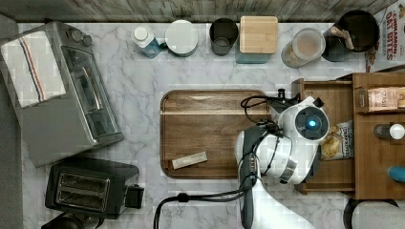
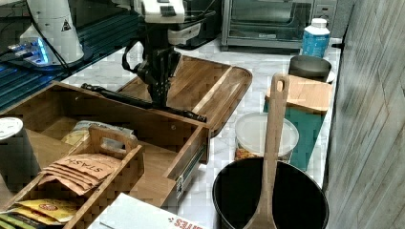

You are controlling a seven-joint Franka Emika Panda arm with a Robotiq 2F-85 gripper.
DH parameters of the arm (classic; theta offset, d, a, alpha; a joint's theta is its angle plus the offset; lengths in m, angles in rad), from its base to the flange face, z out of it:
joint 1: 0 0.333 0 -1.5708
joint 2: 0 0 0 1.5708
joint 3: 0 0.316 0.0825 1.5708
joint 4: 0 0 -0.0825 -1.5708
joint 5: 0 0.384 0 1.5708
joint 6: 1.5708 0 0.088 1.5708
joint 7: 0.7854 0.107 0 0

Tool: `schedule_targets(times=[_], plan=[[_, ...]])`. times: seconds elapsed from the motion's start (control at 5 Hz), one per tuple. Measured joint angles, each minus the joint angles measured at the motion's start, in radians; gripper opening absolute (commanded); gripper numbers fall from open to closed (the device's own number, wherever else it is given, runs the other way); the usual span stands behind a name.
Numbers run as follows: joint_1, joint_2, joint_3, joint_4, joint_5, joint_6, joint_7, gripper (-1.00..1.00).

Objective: Close the drawer.

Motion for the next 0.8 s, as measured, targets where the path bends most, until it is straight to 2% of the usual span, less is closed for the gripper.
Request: schedule_targets(times=[0.2, 0.4, 0.6, 0.8], plan=[[-0.014, 0.026, -0.014, 0.039, -0.017, -0.019, -0.085, -1.0], [-0.02, 0.066, -0.034, 0.094, -0.02, -0.059, -0.252, -1.0], [-0.054, 0.104, -0.043, 0.148, -0.02, -0.074, -0.378, -1.0], [-0.117, 0.146, -0.046, 0.209, -0.041, -0.072, -0.501, -1.0]])
